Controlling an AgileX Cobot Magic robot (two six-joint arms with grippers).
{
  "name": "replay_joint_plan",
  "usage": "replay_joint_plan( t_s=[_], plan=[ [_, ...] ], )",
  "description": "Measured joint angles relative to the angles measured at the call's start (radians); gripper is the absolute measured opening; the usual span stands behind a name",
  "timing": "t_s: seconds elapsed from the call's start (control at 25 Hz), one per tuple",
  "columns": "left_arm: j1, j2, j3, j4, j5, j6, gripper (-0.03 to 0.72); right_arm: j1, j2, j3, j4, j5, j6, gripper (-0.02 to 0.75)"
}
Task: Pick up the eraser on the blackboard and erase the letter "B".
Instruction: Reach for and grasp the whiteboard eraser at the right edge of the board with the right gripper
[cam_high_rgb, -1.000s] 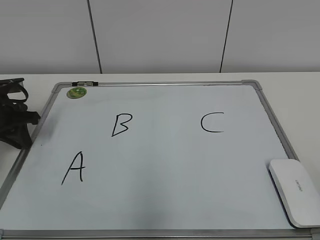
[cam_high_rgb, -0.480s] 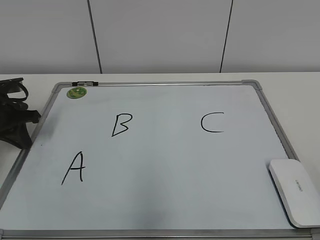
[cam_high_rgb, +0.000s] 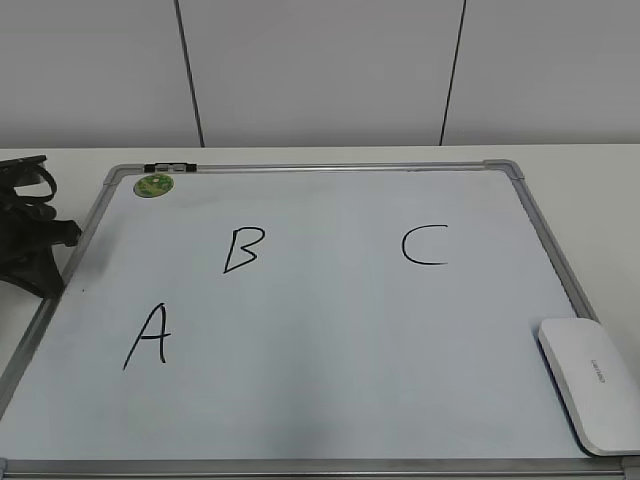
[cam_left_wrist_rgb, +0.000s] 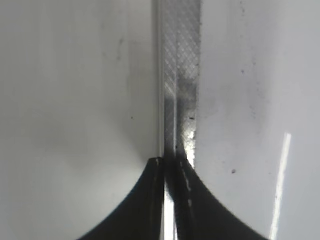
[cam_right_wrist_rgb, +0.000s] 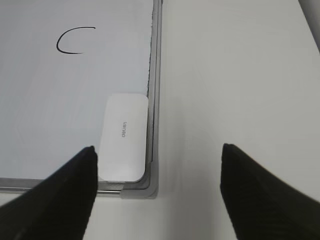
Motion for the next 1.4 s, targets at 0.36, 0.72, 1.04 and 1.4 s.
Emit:
replay_joint_plan(
  t_s=[0.36,0.72,1.04,1.4],
  plan=[
    [0.000,0.000,0.000,-0.001,0.000,0.000,0.008,0.000,0.291,-0.042,0.110,0.003,-0.072,0.587],
    [0.000,0.000,0.000,-0.001,0.000,0.000,0.008,0.000,0.503,-0.095,0.147,-0.003,-0.075,0.586],
    [0.000,0.000,0.000,-0.002,0.002,0.000,0.008,0.000,0.624,-0.095,0.187,-0.019,-0.075,0.587],
    [0.000,0.000,-0.001,-0.002,0.002,0.000,0.008,0.000,0.733,-0.120,0.189,-0.046,-0.078,0.586]
  ],
)
